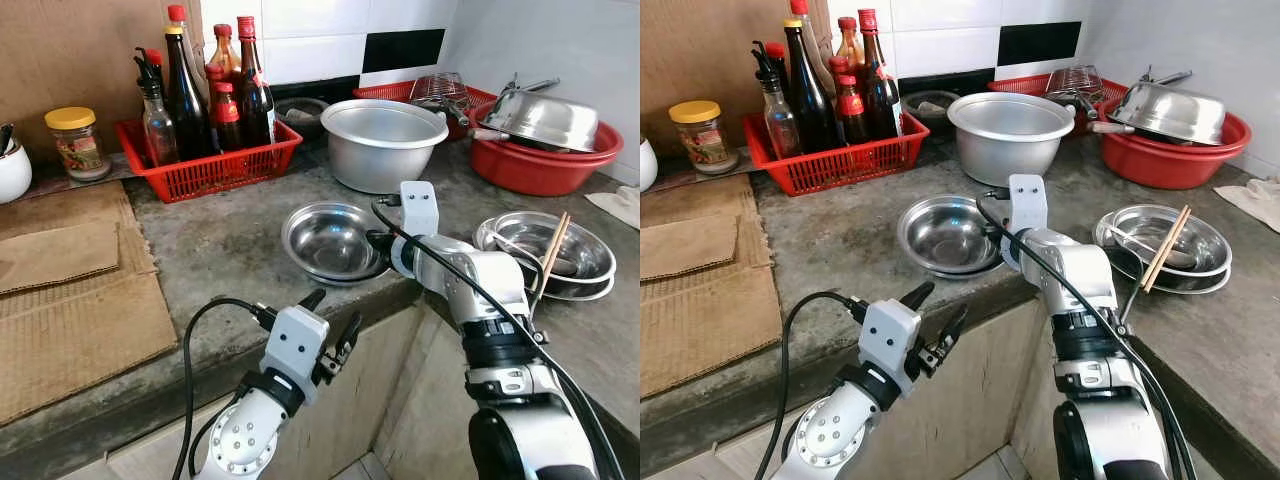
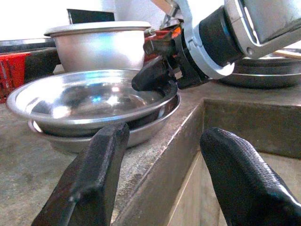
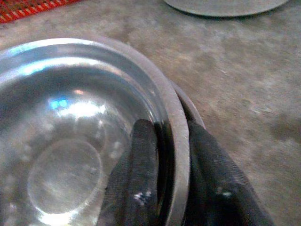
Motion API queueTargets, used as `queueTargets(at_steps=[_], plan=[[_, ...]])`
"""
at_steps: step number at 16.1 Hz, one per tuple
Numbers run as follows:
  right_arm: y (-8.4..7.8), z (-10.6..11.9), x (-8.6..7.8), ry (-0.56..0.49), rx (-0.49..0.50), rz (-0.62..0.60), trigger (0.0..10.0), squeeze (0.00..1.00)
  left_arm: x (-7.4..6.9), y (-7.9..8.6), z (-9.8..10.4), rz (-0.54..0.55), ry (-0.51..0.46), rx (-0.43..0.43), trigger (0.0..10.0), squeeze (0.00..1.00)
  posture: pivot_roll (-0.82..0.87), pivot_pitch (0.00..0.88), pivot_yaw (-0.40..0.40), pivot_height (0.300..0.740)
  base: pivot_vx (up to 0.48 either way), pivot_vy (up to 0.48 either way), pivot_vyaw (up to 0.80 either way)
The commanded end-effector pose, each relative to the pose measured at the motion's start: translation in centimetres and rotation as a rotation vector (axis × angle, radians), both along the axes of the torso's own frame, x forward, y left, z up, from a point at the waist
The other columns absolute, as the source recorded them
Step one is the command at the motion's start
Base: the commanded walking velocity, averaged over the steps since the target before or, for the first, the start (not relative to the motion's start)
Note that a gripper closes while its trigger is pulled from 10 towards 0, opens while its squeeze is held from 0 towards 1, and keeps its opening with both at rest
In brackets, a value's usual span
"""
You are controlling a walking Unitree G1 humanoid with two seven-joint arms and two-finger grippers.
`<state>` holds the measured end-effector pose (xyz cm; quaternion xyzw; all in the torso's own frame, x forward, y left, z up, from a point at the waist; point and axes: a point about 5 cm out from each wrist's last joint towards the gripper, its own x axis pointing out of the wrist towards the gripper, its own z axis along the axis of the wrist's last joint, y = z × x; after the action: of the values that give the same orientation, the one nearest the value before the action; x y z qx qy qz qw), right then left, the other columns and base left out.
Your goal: Kitchen organization
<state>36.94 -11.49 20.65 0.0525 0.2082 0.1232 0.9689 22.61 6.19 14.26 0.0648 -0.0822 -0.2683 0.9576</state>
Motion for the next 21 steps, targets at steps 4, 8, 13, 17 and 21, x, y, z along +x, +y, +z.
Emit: queueTargets(at_steps=[4, 8, 13, 17, 21], plan=[[0.0, 0.2, 0.3, 0.014, 0.028, -0.015, 0.0, 0.00, 0.3, 0.1, 0.3, 0.015, -0.020, -0.002, 10.0, 0.00, 0.03, 0.002, -0.087, 0.740, 0.000, 0.000, 0.00], [-0.3, 1.7, 0.7, -0.115, 0.243, -0.126, 0.0, 0.00, 0.3, 0.0, 0.3, 0.017, -0.020, -0.008, 10.0, 0.00, 0.03, 0.000, -0.089, 0.740, 0.000, 0.000, 0.00], [-1.5, 3.5, 0.1, -0.294, 0.372, -0.248, 0.0, 0.00, 0.3, 0.0, 0.5, 0.014, -0.035, -0.003, 10.0, 0.00, 0.03, 0.000, -0.083, 0.740, 0.000, 0.000, 0.00], [-1.2, 4.0, -2.4, -0.446, 0.381, -0.262, 0.0, 0.00, 0.5, 0.2, 0.4, 0.012, -0.031, -0.005, 10.0, 0.00, 0.03, 0.000, -0.067, 0.740, 0.000, 0.000, 0.00], [-2.2, 5.8, -4.4, -0.683, 0.256, -0.305, 0.0, 0.00, 1.0, 0.5, 0.8, 0.037, -0.053, -0.001, 10.0, 0.00, 0.03, 0.000, -0.067, 0.740, 0.000, 0.000, 0.00]])
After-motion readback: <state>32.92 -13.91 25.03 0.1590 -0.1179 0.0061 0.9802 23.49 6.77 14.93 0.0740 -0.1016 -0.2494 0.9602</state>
